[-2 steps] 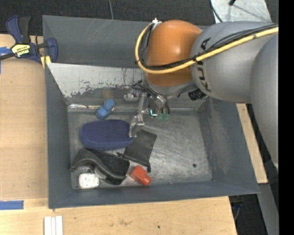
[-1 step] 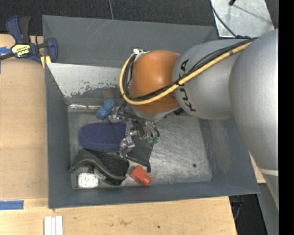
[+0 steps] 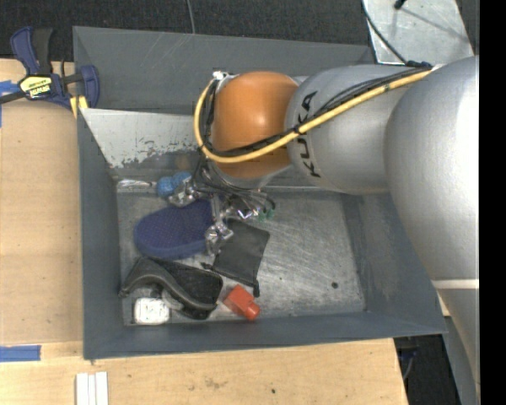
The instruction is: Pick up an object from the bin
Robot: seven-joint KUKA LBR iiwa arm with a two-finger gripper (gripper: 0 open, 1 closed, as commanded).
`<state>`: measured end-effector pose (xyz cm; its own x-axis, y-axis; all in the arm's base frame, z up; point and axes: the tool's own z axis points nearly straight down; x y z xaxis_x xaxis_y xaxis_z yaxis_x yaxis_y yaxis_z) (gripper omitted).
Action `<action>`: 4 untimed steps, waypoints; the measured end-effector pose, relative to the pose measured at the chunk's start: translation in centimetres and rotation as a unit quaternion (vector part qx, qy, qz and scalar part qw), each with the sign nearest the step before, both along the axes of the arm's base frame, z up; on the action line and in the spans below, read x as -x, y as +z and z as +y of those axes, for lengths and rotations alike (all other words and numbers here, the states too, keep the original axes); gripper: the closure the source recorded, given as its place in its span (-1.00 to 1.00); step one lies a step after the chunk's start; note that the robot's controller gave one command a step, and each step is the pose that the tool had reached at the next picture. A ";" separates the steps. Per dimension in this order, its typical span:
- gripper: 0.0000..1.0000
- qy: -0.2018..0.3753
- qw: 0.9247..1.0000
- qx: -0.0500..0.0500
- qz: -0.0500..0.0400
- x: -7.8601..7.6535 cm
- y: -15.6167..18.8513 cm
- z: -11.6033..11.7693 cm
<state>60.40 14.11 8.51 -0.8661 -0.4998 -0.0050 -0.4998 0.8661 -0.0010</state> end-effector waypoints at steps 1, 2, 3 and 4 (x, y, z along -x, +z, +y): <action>1.00 -0.001 1.000 -0.001 0.000 0.0 0.1 0.0; 1.00 -0.017 1.000 -0.001 -0.004 -1.5 13.2 -0.2; -1.00 -0.017 1.000 0.000 0.000 -1.3 12.6 -0.2; -1.00 -0.139 0.990 -0.001 -0.002 -2.0 0.1 -2.9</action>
Offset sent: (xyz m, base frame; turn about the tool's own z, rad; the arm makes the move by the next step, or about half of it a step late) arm 0.0000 0.0000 0.0000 0.0000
